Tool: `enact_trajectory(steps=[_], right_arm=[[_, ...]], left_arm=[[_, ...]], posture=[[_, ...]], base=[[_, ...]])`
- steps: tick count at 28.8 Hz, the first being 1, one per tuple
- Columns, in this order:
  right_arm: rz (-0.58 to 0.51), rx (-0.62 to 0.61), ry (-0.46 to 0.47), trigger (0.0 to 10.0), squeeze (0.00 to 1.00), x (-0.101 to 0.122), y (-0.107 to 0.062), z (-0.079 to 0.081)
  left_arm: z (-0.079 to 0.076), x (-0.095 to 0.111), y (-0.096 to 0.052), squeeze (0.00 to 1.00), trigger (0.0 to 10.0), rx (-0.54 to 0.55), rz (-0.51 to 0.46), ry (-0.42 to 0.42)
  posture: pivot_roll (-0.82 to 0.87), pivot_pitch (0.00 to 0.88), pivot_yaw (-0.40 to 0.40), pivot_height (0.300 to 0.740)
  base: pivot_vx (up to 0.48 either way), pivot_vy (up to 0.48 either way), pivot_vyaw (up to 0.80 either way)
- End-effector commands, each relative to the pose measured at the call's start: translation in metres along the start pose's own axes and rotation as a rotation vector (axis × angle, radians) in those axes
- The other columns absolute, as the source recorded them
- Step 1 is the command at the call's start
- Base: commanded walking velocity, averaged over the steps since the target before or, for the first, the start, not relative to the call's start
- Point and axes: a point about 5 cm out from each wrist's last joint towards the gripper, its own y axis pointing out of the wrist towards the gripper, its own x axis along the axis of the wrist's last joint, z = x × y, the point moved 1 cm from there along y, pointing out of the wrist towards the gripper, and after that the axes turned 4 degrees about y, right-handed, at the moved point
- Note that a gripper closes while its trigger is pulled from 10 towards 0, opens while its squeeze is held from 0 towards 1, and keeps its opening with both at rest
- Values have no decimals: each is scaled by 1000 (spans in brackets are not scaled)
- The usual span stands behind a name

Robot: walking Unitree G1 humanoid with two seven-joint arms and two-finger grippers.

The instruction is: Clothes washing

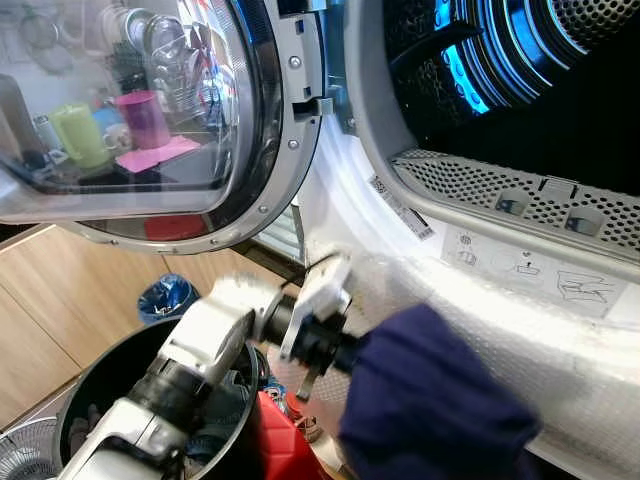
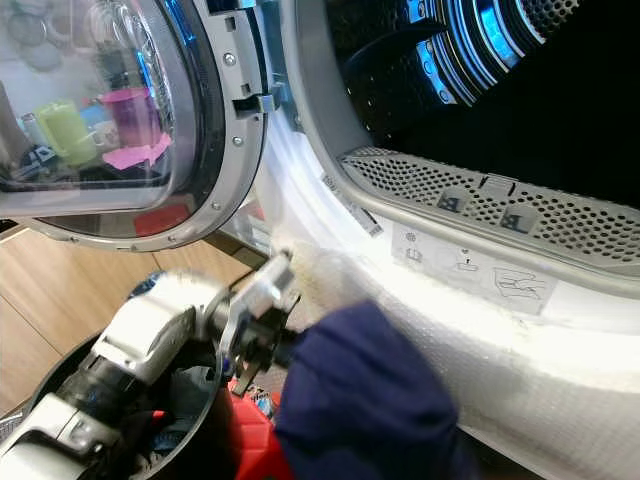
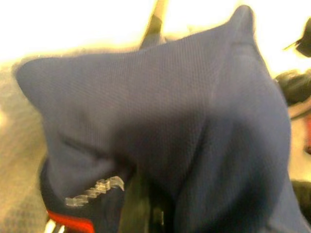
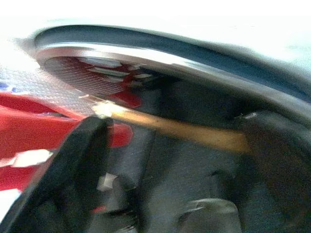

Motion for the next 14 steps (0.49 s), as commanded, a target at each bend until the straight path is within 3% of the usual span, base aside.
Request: enact_trajectory(steps=[1,3,7,8,11,12,13,14], right_arm=[[-9,54,-70,10000,0,-2,-3,2],[-22,77,-101,10000,0,-1,-6,-1],[-90,216,-208,10000,0,10,-18,-11],[-127,284,-245,10000,239,18,-27,-18],[-137,306,-253,10000,239,21,-31,-20],[-147,339,-272,10000,820,25,-37,-23],[-164,446,-344,10000,1000,35,-59,-28],[-162,490,-377,10000,1000,40,-71,-31]], left_arm=[[-1,-22,-8,0,0,41,133,1],[-2,-32,-10,0,0,66,165,-9],[-8,-39,-8,0,0,85,127,-50],[-10,-43,-6,0,0,86,131,-58],[-11,-44,-5,0,0,85,134,-61],[-12,-47,-4,0,0,84,143,-59],[-12,-54,-3,0,0,90,165,-58],[-12,-57,-2,0,0,94,181,-57]], posture=[[29,0,136,740],[28,0,135,740],[24,0,128,740],[17,0,127,740],[17,0,127,740],[12,0,124,740],[9,0,122,740],[8,0,119,740]], base=[[0,0,0],[0,0,0],[0,0,0],[0,0,0],[0,0,0],[0,0,0],[0,0,0],[0,0,0]])
